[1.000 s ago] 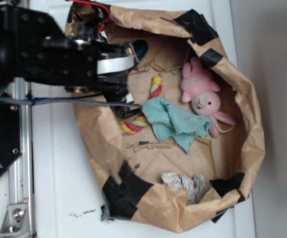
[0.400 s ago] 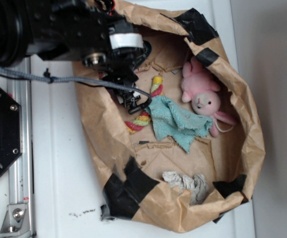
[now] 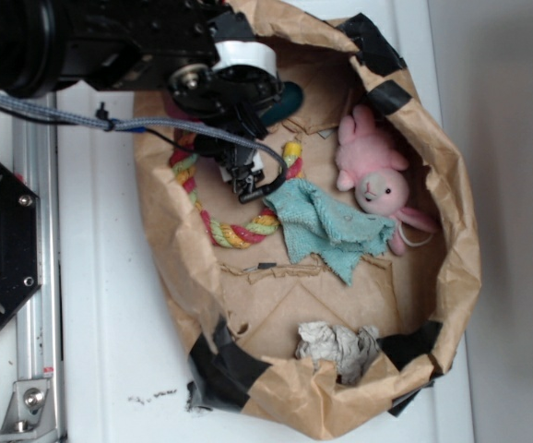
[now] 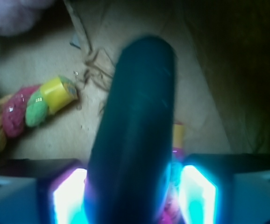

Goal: Grab the plastic pickle.

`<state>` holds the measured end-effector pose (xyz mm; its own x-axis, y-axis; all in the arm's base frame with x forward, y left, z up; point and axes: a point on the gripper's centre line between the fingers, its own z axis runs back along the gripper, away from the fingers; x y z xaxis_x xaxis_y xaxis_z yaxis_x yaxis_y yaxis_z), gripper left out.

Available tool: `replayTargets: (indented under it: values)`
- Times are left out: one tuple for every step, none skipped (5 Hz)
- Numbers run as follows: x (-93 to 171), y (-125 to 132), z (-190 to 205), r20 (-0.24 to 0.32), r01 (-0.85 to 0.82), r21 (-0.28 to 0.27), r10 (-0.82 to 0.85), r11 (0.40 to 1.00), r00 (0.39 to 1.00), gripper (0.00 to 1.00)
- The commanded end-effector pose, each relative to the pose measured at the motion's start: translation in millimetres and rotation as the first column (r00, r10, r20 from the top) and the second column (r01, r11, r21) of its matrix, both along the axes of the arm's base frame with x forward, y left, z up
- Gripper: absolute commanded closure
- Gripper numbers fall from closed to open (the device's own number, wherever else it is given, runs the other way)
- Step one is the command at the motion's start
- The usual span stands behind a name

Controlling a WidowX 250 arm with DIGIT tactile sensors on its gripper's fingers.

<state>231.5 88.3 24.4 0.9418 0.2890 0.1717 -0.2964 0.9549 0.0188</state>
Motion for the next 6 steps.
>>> replayTargets:
  values:
    - [8, -12, 5, 0.01, 0.034, 0.007, -0.034, 0.999, 0.999, 1.0]
    - [7, -14, 9, 0.012, 0.031, 0.016, -0.031, 0.999, 0.999, 1.0]
    - [7, -17, 31, 0.066, 0.014, 0.037, -0.017, 0.999, 0.998, 1.0]
    - [12, -23, 58, 0.112, 0.031, 0.006, -0.032, 0.999, 0.993, 1.0]
    - [20, -35, 89, 0.155, 0.054, 0.018, -0.056, 0.998, 0.986, 1.0]
    - [24, -42, 96, 0.167, 0.073, 0.013, -0.074, 0.997, 0.983, 1.0]
